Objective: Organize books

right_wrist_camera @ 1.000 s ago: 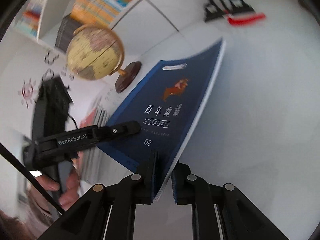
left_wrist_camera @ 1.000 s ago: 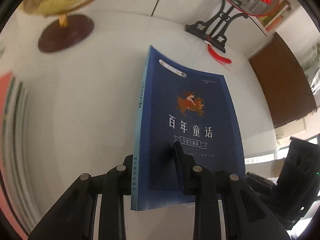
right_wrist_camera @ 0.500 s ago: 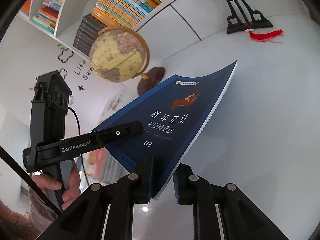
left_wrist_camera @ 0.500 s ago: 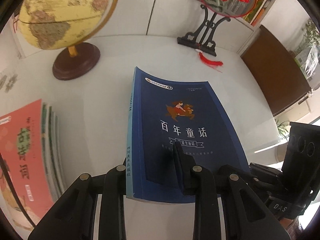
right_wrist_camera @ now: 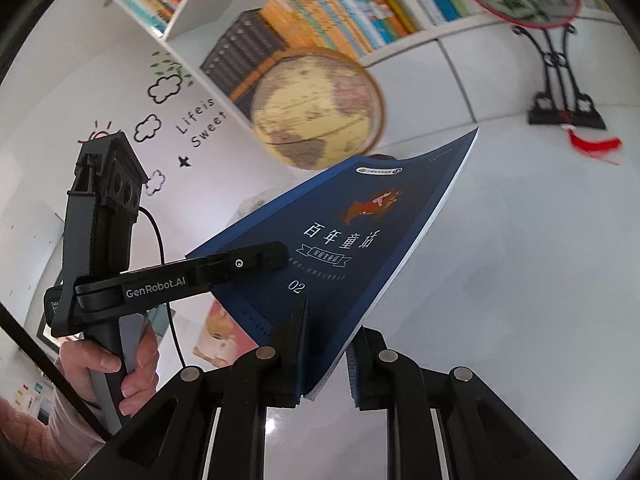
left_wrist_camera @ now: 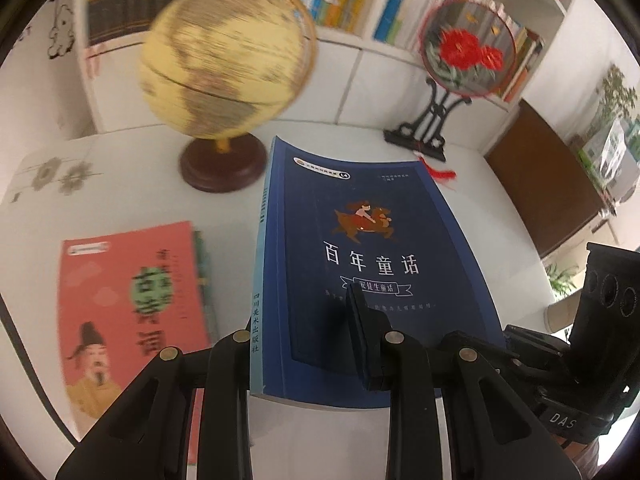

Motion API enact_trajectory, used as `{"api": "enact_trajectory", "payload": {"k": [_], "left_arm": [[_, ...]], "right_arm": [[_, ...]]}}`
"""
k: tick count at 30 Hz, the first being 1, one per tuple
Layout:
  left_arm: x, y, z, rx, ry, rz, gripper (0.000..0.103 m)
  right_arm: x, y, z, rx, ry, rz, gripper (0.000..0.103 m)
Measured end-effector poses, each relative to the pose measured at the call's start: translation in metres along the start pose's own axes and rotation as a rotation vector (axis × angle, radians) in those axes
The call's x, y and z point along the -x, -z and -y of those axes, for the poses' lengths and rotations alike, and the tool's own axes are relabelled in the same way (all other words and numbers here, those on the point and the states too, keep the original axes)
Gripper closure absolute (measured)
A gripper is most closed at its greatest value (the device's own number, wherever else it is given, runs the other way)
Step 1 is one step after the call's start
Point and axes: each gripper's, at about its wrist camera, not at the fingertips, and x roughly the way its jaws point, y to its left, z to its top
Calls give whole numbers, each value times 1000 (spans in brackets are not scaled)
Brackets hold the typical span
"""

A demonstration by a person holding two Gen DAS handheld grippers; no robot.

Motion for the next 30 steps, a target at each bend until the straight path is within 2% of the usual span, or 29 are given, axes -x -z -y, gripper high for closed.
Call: {"api": "enact_trajectory", "payload": {"k": [9, 16, 21, 30], "left_arm": [[46, 14, -58, 110, -42, 90, 79], [68, 48, -122, 285, -59, 122, 79], [66, 66, -143, 317, -102, 121, 79], [44, 100, -172, 438, -91, 89, 78]], "right_arm": [[-35, -10, -63, 93, -41, -21, 87], [-80, 2, -103, 149, -112, -85, 87], [-109, 14, -122, 179, -136, -134, 87], [-152, 38, -116, 143, -140, -196, 87]]}}
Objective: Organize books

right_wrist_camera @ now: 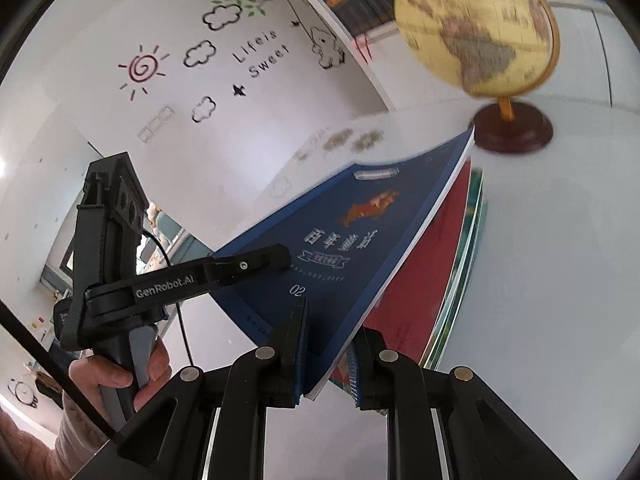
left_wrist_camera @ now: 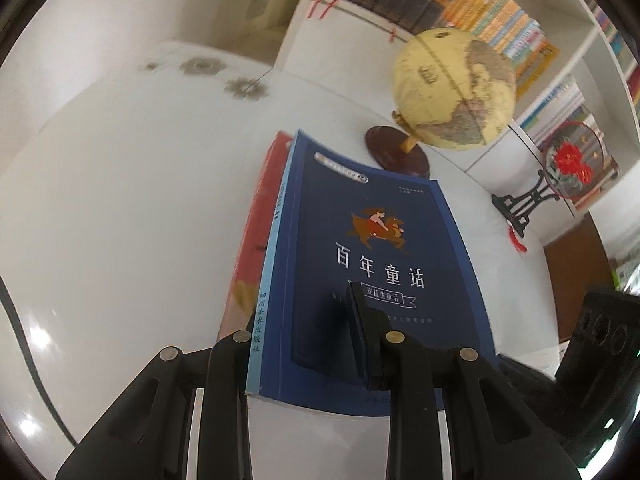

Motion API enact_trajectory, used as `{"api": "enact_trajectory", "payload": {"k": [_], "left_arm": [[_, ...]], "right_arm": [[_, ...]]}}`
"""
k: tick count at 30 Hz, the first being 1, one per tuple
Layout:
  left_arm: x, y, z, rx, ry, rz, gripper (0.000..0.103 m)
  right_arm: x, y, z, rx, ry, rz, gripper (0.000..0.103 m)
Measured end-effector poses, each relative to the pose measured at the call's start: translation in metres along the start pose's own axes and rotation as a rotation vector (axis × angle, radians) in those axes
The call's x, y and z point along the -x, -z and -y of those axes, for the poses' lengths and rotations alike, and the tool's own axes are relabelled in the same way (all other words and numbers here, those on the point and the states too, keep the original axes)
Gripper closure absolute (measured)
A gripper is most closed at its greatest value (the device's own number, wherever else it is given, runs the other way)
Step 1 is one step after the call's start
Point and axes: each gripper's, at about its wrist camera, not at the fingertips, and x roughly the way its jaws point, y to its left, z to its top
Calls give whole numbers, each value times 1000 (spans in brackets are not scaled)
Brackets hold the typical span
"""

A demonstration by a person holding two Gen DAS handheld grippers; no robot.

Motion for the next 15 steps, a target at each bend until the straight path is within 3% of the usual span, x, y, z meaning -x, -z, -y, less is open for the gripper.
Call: {"api": "enact_trajectory", "payload": {"k": [6, 13, 15], "left_arm": [[-11, 7, -5, 8, -30, -30, 72], [-16, 13, -13, 68, -11, -31, 70], [-16, 12, -13, 80, -8, -34, 69]], "right_arm": [[-13, 9, 9, -34, 2, -10, 87], [-25, 13, 21, -113, -1, -29, 87], [-25, 13, 21, -124, -3, -27, 82]]}}
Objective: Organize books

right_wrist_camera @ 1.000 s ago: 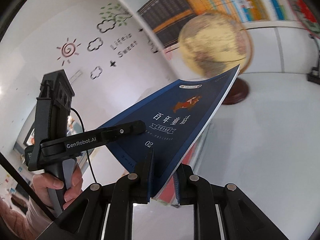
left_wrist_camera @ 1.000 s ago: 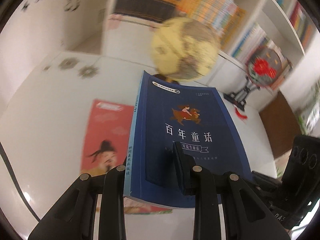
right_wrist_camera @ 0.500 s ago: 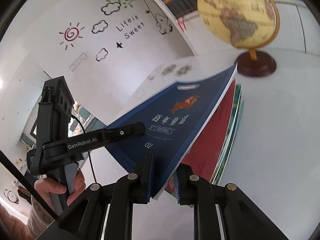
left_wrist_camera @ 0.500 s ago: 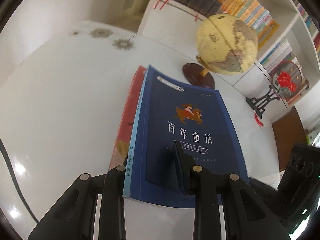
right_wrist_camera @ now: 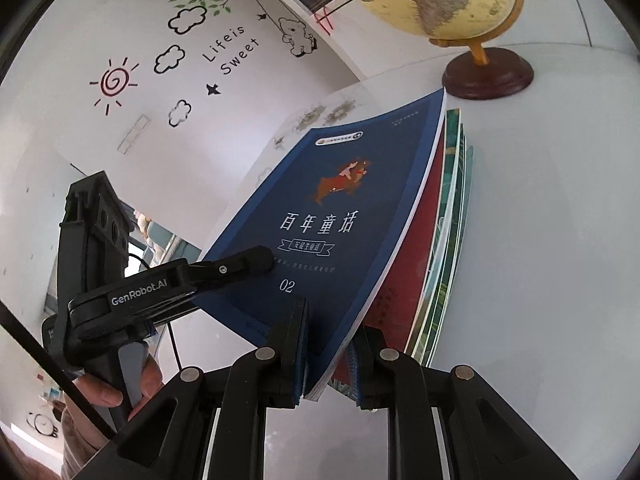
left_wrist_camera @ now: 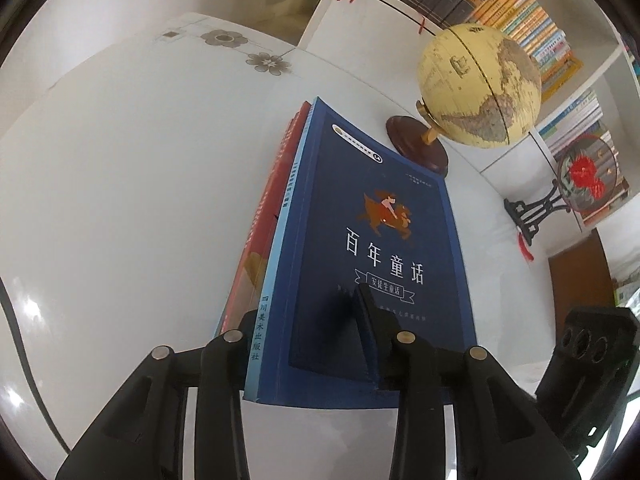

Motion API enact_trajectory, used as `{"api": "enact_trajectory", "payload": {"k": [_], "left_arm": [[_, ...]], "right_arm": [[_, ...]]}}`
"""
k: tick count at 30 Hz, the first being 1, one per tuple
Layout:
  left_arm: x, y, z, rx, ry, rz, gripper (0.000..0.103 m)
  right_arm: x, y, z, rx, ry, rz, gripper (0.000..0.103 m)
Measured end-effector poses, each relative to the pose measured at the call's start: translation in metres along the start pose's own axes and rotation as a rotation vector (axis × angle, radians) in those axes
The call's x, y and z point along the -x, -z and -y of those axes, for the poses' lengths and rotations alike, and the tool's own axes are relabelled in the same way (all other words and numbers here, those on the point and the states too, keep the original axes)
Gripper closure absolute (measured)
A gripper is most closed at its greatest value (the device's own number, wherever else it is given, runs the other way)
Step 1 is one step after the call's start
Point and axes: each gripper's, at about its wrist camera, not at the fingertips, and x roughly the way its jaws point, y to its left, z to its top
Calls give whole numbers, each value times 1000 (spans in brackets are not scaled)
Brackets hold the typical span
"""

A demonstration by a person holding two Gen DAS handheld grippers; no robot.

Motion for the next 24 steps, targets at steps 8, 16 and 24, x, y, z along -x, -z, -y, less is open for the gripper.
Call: {"api": "enact_trajectory", "payload": {"k": [8, 16, 24], "left_arm": [[26, -7, -3, 49, -169, -42, 19], [88, -18, 18, -29, -248, -53, 13], [167, -1, 136, -275, -233, 88, 1]], "right_arm": [[6, -7, -6, -76, 48, -32, 37], [61, 4, -22, -121, 170, -90, 30], [192, -1, -93, 59, 417, 49, 17]]}}
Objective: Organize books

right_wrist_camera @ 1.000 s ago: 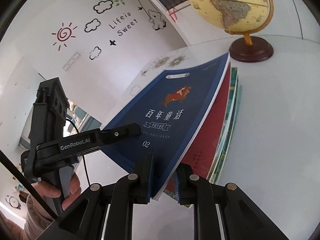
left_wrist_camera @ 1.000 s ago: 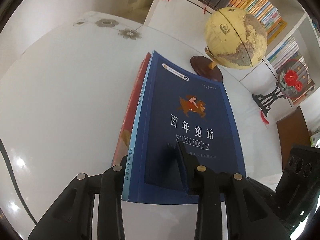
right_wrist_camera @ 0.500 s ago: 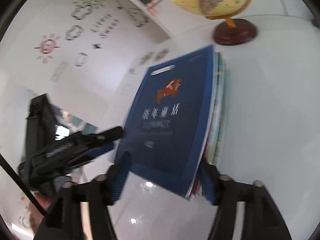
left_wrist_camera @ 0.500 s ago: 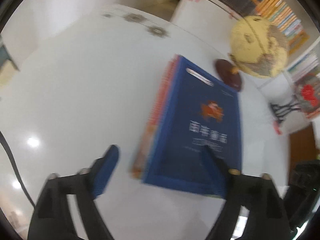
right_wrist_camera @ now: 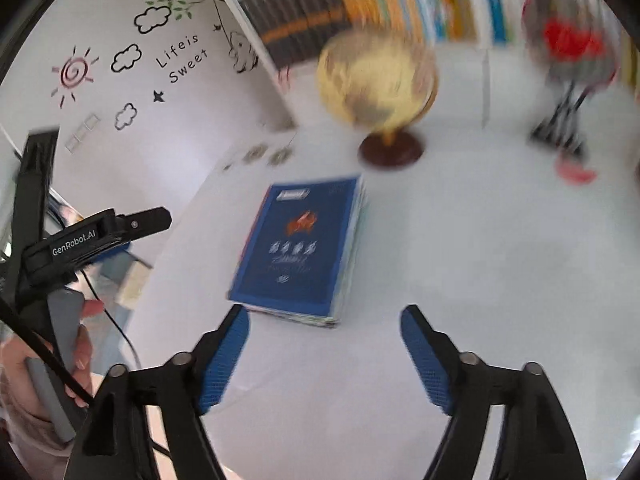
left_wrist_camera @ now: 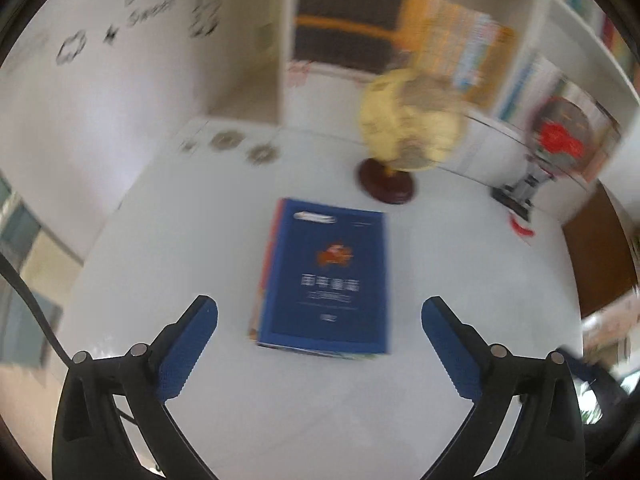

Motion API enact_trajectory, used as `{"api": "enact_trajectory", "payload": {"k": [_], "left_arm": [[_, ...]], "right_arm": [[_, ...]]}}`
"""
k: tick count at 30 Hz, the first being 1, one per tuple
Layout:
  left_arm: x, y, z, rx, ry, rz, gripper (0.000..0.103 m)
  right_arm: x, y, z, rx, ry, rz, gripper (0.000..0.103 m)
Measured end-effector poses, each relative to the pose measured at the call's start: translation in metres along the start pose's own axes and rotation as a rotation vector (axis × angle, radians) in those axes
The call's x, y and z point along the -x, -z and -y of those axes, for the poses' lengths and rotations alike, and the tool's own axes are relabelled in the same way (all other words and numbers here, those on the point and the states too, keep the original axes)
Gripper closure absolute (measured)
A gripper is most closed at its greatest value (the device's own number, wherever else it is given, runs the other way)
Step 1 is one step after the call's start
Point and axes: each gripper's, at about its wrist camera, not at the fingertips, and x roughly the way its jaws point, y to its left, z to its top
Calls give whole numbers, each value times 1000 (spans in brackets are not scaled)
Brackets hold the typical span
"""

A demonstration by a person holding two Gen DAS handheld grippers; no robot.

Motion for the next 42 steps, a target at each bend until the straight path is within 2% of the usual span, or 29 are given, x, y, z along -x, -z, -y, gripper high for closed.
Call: {"api": "enact_trajectory", "payload": {"k": [3, 5, 7, 10, 12, 18, 20, 23, 25, 28, 30, 33, 38, 42], "left_arm": [[24, 10, 31, -42, 37, 24, 1], [39, 16, 48, -58, 87, 68, 1], [50, 21, 60, -74, 97, 105, 1], [60, 27, 79, -96, 113, 157, 1], [62, 34, 88, -105, 109, 183, 1], [44, 58, 96, -50, 111, 235, 1], [32, 63, 96, -37, 109, 219, 1], [24, 73, 94, -28, 86, 257, 1], [16, 76, 93, -36, 69, 269, 1], [-2, 79, 92, -53, 60, 248, 1], [-9, 81, 91, -54, 74, 234, 1], [-10, 84, 93, -79, 73, 268, 1], [-19, 79, 98, -106, 77, 261, 1], [-28, 83, 104, -142, 89, 253, 1]], "right_arm": [[51, 4, 6, 10, 136, 41, 17], [78, 10, 13, 7, 159, 83, 17], [108, 20, 20, 23, 202, 160, 17], [138, 33, 33, 24, 269, 281, 11], [147, 39, 43, -10, 261, 335, 11], [141, 50, 57, -71, 250, 449, 11], [133, 53, 58, -65, 257, 481, 11], [123, 54, 57, -32, 283, 510, 10], [114, 55, 56, 18, 314, 531, 6], [101, 57, 62, 28, 329, 531, 6], [91, 57, 71, -13, 301, 522, 6], [81, 55, 84, -80, 283, 493, 6], [77, 59, 79, -3, 323, 531, 5], [68, 57, 79, 35, 320, 496, 4]]}}
